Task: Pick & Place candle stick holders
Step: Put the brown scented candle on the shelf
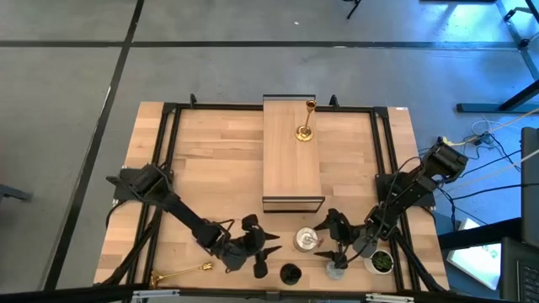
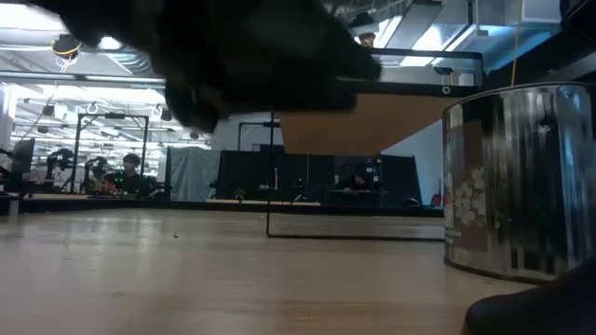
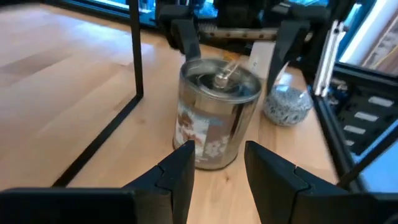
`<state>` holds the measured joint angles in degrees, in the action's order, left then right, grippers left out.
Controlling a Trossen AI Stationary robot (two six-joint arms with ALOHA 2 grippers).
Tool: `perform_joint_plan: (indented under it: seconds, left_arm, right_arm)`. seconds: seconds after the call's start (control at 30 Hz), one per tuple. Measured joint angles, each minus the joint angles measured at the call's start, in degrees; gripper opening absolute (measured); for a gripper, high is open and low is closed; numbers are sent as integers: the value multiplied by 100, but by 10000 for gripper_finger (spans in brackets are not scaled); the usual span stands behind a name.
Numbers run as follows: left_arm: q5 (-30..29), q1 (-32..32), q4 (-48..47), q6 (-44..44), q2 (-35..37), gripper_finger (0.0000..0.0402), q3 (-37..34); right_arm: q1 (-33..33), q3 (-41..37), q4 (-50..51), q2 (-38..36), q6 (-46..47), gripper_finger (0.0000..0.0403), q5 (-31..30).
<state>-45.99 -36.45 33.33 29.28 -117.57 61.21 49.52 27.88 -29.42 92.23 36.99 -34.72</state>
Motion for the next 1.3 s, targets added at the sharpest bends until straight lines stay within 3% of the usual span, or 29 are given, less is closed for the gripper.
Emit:
perform_joint_plan:
  seconds: [0.17,0.33,1.07,1.3]
  left_arm:
    - [92,94,523,-112,-686,129,244]
    - [171,233,551,-528,-925,122,776]
    - [559,438,159,-347,-945,106,979]
    - [653,479,185,-345,-945,106,979]
  right_arm:
    - [0,0,-125,0,-28,400,-2]
    - [2,0,-143,0,-37,400,-112]
    - [7,0,-139,14,-39,400,-275]
    - [-96,100,-273,526,11,400,-258]
